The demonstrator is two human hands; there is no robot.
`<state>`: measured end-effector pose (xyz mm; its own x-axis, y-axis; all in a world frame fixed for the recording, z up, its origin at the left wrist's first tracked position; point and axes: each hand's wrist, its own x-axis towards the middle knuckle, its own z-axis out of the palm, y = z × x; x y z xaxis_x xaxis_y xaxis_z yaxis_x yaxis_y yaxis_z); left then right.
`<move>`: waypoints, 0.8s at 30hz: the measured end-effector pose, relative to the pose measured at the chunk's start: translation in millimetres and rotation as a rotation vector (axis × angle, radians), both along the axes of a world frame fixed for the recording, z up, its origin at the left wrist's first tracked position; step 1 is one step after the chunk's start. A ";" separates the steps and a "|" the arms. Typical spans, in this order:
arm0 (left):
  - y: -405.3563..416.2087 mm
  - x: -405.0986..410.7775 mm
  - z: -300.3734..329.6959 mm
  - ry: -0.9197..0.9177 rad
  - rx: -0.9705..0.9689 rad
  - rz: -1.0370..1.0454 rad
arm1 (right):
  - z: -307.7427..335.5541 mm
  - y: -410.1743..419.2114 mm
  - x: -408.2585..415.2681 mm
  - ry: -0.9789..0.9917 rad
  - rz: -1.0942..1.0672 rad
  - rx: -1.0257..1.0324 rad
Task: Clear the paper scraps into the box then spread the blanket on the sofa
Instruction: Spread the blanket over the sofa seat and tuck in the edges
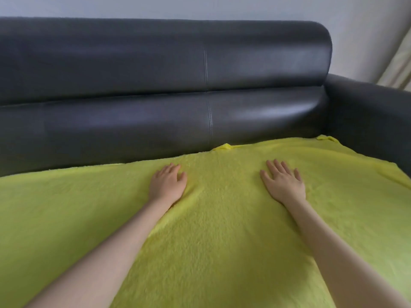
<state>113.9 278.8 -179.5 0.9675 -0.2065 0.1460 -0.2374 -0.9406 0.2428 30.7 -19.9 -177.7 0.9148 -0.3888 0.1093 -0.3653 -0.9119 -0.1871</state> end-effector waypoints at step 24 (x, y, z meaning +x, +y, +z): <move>-137.3 -115.5 7.2 0.006 0.141 -0.360 | 8.0 -54.9 -99.3 0.119 -0.053 0.045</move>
<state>-1.6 141.6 -172.3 0.8304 -0.5505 0.0863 -0.5572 -0.8218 0.1192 -68.6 -74.8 -169.6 0.8985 -0.4387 -0.0171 -0.4344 -0.8827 -0.1795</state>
